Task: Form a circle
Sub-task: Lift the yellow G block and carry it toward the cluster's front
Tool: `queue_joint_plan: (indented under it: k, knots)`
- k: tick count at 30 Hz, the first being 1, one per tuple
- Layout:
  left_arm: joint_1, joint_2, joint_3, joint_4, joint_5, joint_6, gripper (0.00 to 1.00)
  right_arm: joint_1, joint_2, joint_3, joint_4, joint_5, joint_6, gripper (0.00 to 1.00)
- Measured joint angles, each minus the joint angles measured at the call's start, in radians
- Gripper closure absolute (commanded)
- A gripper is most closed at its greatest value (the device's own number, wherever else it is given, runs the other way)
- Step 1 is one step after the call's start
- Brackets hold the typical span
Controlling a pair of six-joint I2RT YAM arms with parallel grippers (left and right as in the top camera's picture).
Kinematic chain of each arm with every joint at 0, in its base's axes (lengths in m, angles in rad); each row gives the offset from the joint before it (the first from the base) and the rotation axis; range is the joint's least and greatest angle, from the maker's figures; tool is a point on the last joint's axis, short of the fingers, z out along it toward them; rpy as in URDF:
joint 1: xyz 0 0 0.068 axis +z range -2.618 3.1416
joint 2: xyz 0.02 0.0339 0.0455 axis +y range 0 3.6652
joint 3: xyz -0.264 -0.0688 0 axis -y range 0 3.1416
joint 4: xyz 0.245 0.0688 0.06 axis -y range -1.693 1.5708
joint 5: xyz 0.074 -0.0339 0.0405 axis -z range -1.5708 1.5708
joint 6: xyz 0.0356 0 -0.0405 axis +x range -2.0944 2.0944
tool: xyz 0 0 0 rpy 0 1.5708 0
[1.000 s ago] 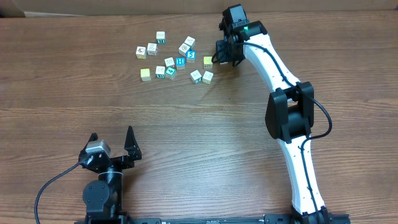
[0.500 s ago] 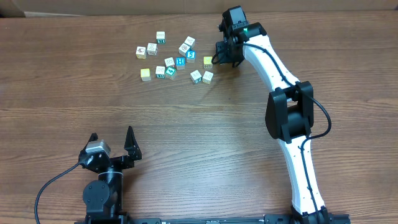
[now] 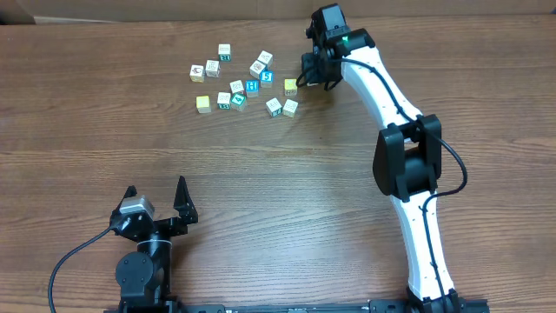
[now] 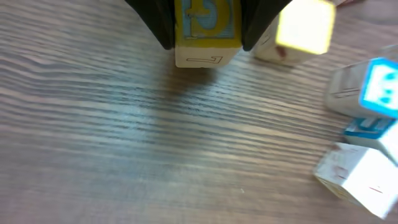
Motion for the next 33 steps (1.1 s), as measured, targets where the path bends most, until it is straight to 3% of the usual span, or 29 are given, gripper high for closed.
queue_joint_plan:
  k: [3,9,20,26,33]
  knots:
    - [0.0,0.0,0.0,0.0,0.0,0.0,0.0,-0.003,-0.056,0.0,-0.031,0.0,0.0,0.87]
    - [0.0,0.0,0.0,0.0,0.0,0.0,0.01,-0.009,-0.193,0.003,-0.183,-0.033,0.0,0.89]
    - [0.0,0.0,0.0,0.0,0.0,0.0,0.0,0.026,-0.209,-0.012,-0.52,-0.164,0.005,0.89]
    - [0.0,0.0,0.0,0.0,0.0,0.0,0.01,0.088,-0.209,-0.088,-0.505,-0.183,0.029,0.9]
    - [0.0,0.0,0.0,0.0,0.0,0.0,0.0,0.137,-0.209,-0.236,-0.312,-0.185,0.049,0.9]
